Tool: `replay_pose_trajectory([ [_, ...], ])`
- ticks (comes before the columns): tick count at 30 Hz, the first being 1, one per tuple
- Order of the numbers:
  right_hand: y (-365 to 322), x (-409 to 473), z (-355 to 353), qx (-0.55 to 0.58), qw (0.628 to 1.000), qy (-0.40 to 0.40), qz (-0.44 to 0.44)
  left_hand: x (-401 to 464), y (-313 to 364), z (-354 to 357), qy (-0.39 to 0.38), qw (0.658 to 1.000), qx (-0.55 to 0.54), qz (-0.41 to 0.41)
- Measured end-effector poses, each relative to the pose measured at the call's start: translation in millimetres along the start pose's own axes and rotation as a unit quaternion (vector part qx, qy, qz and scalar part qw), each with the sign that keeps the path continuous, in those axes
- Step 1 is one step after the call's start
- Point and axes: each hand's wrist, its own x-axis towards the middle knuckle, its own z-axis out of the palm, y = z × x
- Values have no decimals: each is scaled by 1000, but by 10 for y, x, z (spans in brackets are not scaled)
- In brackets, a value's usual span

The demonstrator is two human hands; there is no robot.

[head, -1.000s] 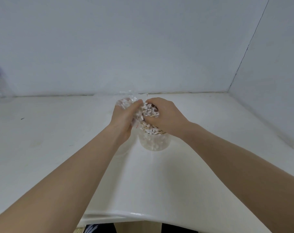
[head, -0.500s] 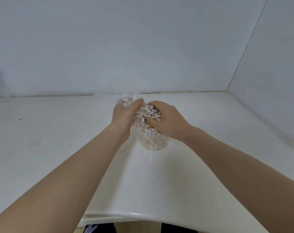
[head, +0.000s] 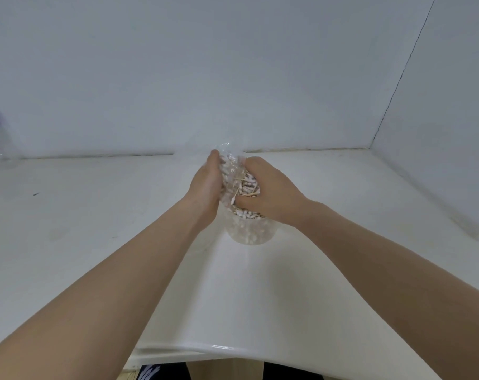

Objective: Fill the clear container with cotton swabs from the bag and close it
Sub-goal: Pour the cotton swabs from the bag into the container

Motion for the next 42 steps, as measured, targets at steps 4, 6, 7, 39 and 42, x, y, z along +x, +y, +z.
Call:
replay_pose_trajectory([
  [4, 20, 7, 35, -4, 1000, 18, 24, -6, 8, -49, -1, 999, -32, -2],
  [6, 57, 5, 40, -7, 999, 23, 29, -11, 19, -78, 8, 999, -49, -2],
  [7, 72, 3, 38, -10, 999, 23, 28, -8, 19, -80, 2, 998, -56, -2],
  [39, 26, 73, 88, -40, 996, -60, 55, 82, -42, -174, 81, 961, -257, -66],
  [42, -13, 72, 28, 30, 995, -62, 71, 57, -51, -121, 85, 957, -272, -62],
])
